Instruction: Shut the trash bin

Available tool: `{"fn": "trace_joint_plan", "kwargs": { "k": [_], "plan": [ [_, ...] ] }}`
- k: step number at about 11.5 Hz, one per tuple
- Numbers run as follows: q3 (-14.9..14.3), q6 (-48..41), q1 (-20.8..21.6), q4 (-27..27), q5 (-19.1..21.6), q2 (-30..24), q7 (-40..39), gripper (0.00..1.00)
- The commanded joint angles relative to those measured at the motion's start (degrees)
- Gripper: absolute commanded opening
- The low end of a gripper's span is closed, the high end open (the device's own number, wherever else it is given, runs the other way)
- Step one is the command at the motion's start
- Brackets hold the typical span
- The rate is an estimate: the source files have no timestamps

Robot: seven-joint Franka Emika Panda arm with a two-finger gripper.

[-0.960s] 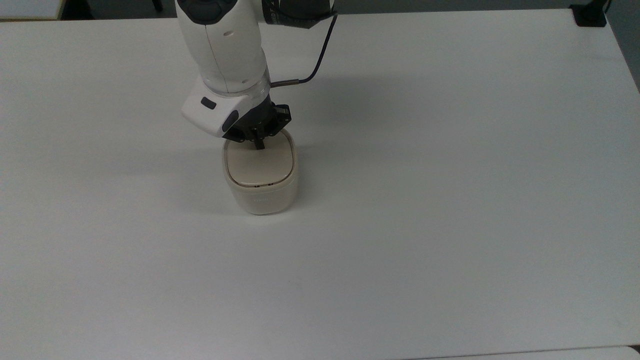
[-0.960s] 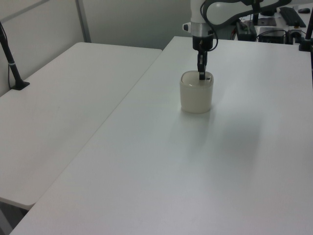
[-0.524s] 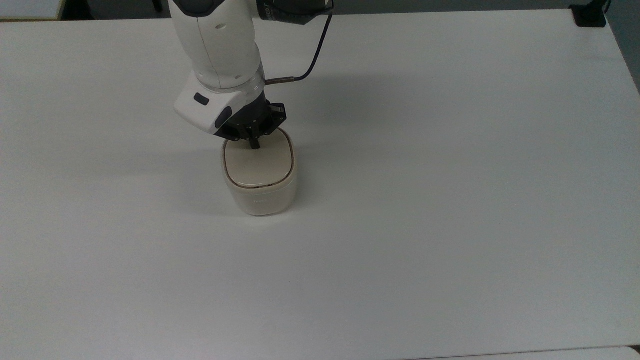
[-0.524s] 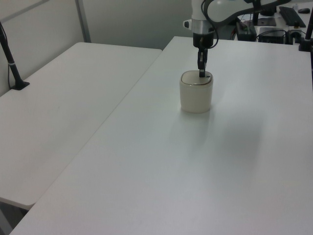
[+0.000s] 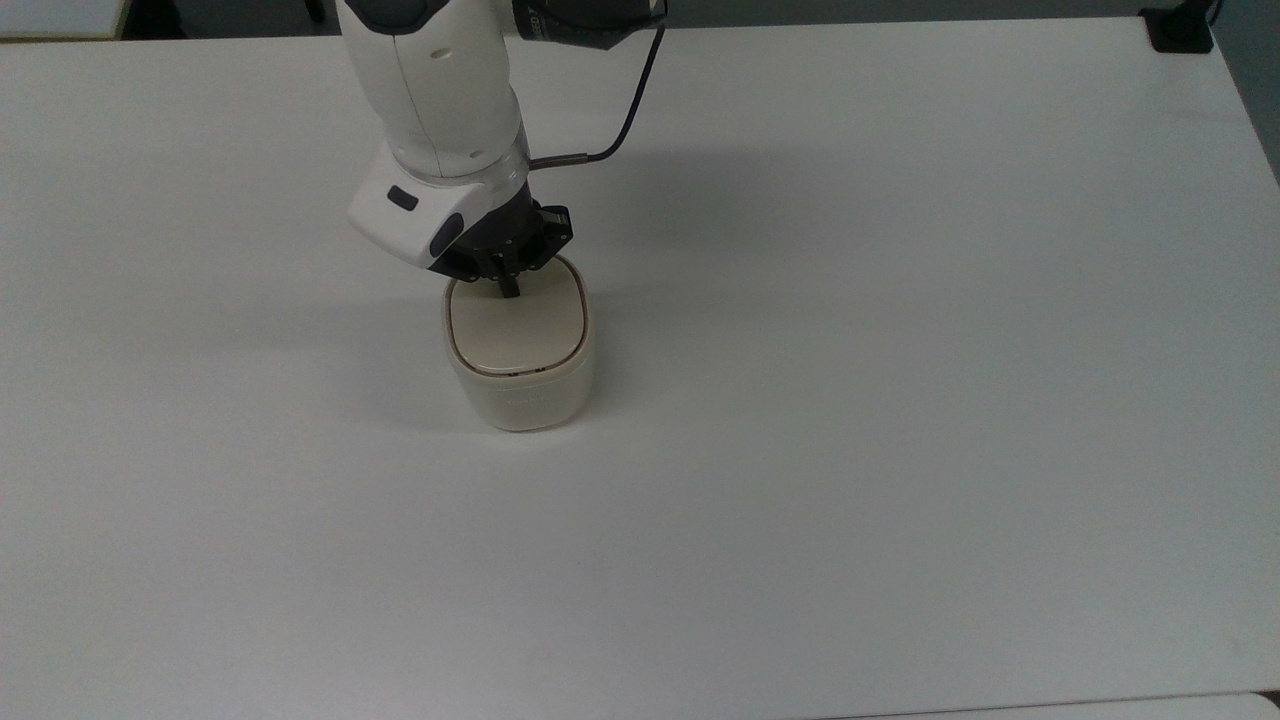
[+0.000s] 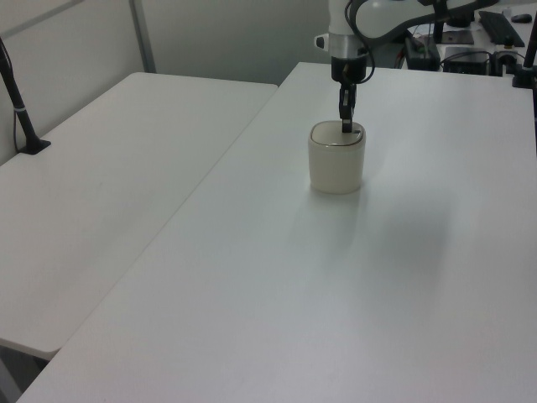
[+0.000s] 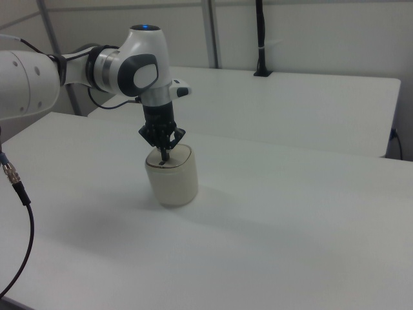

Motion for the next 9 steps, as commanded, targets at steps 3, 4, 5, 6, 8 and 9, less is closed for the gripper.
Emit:
{"fn": "trace_joint_plan", "kwargs": {
  "k": [3,4,5,6,8,9],
  "plan": [
    [-0.1,1.8,1.4,-1.3,-2.2,1.2,-0.5,0.0],
    [-0.1,1.8,1.4,-1.4,-2.2,1.3,-0.5,0.0],
    [-0.1,1.8,1.4,-1.4,-2.2,1.3,-0.5,0.0],
    [-0.1,1.3,1.4,-1.3,-2.2,1.2,-0.5,0.0],
    [-0.5,-0.9,0.8,-0.9,-2.2,-1.9,-0.8,0.0],
    [-0.5,-3.6,0.3,-0.9,-2.2,-3.3,-0.9,0.0]
  ]
}}
